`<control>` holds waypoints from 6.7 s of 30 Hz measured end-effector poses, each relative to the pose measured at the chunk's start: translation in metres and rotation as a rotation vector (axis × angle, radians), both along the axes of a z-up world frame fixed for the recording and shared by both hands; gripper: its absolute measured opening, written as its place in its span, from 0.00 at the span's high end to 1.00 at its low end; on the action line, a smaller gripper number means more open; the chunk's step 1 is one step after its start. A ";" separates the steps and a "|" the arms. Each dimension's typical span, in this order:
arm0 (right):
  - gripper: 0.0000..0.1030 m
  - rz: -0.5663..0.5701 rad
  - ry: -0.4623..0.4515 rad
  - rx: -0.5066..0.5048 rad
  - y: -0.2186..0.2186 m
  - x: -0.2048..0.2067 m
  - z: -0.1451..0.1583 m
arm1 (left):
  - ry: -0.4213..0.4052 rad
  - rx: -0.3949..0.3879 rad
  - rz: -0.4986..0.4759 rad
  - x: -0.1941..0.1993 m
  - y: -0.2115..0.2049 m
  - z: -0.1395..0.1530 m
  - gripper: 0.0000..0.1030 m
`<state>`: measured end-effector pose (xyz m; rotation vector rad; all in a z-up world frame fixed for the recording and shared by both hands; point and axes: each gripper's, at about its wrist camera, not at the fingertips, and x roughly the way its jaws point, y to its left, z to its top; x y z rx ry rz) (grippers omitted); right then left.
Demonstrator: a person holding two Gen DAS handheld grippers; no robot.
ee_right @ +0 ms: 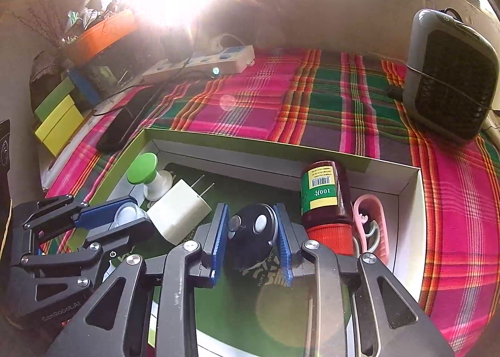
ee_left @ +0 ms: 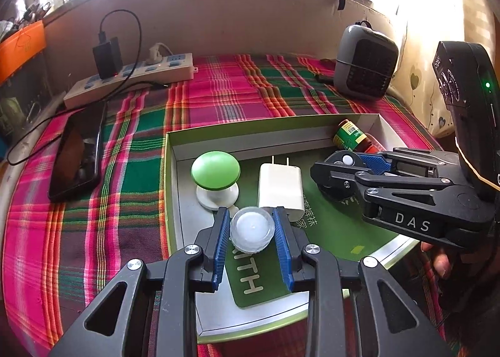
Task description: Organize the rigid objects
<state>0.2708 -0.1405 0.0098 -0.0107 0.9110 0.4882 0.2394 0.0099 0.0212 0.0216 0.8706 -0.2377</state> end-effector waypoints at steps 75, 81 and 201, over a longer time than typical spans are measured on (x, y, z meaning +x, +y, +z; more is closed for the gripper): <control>0.56 -0.294 -0.011 0.077 -0.036 -0.168 0.014 | -0.019 -0.125 -0.060 -0.146 0.038 0.006 0.53; 0.56 -0.284 -0.020 0.042 -0.022 -0.169 0.013 | -0.020 -0.141 -0.075 -0.151 0.041 0.007 0.53; 0.77 -0.237 -0.090 -0.011 -0.047 -0.157 0.042 | -0.057 -0.080 0.002 -0.116 0.005 0.033 0.80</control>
